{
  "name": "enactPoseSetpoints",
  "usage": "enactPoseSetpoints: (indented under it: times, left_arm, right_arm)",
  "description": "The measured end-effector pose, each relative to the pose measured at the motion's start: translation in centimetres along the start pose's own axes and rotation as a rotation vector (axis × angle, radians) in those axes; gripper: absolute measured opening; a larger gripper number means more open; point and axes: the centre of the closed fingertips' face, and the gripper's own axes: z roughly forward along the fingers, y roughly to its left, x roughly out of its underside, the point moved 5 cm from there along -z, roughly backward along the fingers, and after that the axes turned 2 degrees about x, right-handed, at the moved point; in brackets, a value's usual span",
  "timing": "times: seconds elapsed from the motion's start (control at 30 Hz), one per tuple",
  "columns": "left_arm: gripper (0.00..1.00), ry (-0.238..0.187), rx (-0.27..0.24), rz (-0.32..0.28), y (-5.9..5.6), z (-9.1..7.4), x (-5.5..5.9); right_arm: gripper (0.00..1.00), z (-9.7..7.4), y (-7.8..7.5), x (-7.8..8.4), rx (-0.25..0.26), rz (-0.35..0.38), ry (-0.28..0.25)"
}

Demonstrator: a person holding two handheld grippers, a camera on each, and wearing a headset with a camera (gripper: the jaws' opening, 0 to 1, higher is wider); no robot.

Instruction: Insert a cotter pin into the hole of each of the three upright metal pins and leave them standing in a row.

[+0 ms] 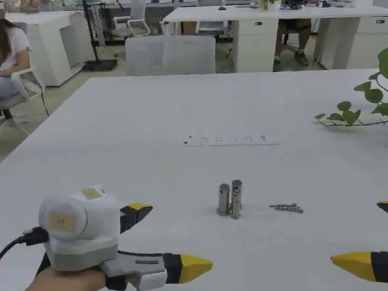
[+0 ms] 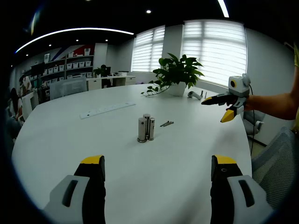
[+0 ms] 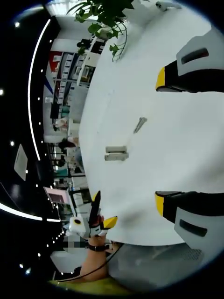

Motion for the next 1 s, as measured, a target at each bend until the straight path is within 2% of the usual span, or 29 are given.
enactPoseSetpoints:
  times: [1.0]
  left_arm:
    - [0.93,-0.002,-0.002,0.0,-0.02,0.07,-0.03]
  right_arm:
    - [0.87,0.17,0.15,0.14,-0.004,0.004,0.002]
